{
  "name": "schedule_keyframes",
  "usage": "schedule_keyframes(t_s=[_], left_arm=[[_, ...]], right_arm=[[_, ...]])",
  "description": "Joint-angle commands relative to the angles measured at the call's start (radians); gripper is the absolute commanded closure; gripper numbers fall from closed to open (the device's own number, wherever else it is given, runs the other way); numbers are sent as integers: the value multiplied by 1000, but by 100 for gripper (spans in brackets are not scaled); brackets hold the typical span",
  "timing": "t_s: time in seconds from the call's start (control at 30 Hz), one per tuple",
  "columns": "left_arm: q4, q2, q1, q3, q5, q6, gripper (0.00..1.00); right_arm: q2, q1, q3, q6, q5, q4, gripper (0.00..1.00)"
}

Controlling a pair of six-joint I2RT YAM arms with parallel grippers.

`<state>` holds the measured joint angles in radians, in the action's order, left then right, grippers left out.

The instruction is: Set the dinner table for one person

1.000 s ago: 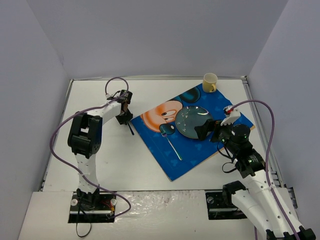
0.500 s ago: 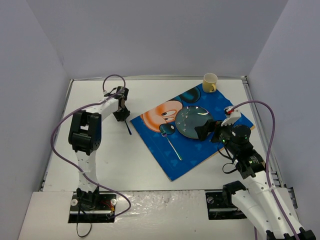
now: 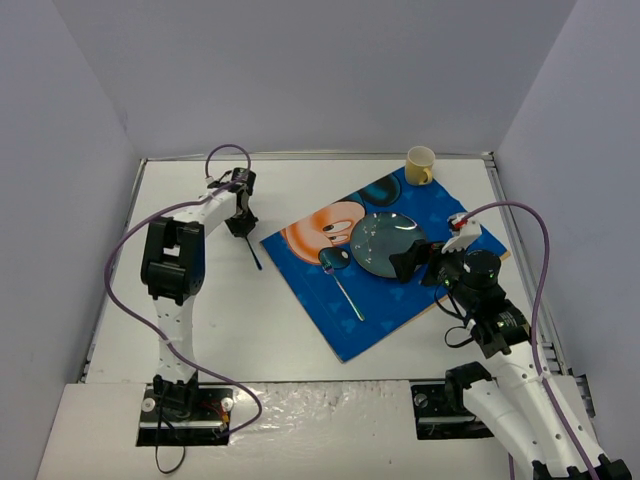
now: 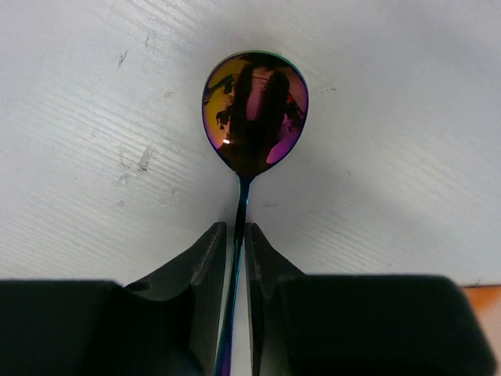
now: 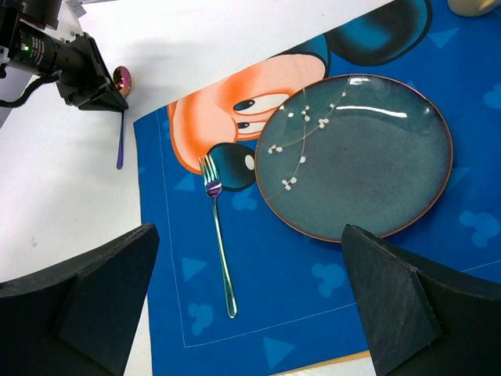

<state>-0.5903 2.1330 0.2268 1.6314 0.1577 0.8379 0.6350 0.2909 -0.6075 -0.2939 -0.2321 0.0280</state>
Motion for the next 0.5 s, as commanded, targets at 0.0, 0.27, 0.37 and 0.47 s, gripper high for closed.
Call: schedule_keyframes(t_s=[0.0,0.27,0.37,0.47], left_arm=[[-18,16,-8,-48,-22,-2,98],[-28,-124,-7,-125,-18,-98,100],[-53,-215,-7,-161,-22,-118,100],[-62,-313,5,-199,-33,-118,100]], right_arm=[[10,8,-5,-9,9,-56,0],[38,8,-13,-11,-19,-66,0],[65,8,-16,-19,-53,-101,0],[92,10,-13,-46,-95,-138,0]])
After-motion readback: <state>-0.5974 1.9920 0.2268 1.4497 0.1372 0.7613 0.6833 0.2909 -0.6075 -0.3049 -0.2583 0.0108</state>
